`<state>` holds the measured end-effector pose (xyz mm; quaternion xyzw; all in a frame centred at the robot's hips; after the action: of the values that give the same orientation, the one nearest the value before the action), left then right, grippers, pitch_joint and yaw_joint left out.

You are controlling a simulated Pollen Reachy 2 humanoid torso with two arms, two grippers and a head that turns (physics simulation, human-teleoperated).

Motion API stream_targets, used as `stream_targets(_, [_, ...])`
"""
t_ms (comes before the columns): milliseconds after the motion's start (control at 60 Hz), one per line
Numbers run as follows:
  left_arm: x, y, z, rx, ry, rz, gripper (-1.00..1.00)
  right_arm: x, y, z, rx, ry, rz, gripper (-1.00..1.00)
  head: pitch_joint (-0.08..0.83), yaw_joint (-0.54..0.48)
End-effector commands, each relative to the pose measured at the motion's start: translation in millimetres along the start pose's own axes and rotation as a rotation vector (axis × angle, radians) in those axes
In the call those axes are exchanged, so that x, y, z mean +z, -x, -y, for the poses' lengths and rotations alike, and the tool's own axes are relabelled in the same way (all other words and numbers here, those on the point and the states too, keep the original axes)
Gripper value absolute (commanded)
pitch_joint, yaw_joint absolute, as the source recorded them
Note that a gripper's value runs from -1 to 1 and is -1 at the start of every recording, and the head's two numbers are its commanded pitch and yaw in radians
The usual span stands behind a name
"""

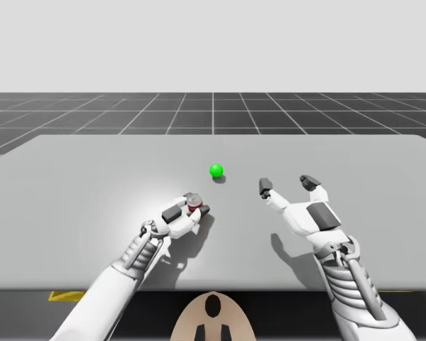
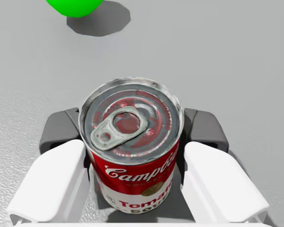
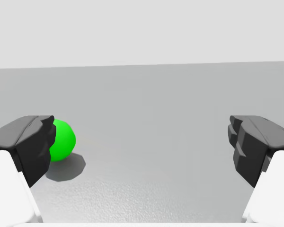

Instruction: Watch the red light. When it turns green, pick up the object.

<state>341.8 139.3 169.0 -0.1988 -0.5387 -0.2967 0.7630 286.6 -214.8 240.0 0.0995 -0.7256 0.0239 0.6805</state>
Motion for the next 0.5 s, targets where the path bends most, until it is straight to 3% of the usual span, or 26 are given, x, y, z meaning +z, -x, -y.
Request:
stream_targets(17, [0,-7,12.1,0.018,0.038,0.023,1.00,1,1,-3.8,-0.017,-0.005,-0.006,-1.00,0.298,0.09])
stream_targets(67, [7,-21,9.7,0.007,0.027,0.057,1.00,3,1,-3.1,-0.042,-0.041,-0.020,-1.00,0.291,0.08])
stream_targets(250, [38,-82,1.4,-0.042,-0.018,0.184,1.00,4,1,1.0,-0.069,-0.086,-0.047,-1.00,0.271,0.08])
stream_targets(500, [82,-168,3.2,-0.115,-0.091,0.383,1.00,6,0,2.3,-0.066,-0.105,-0.051,-1.00,0.257,0.08])
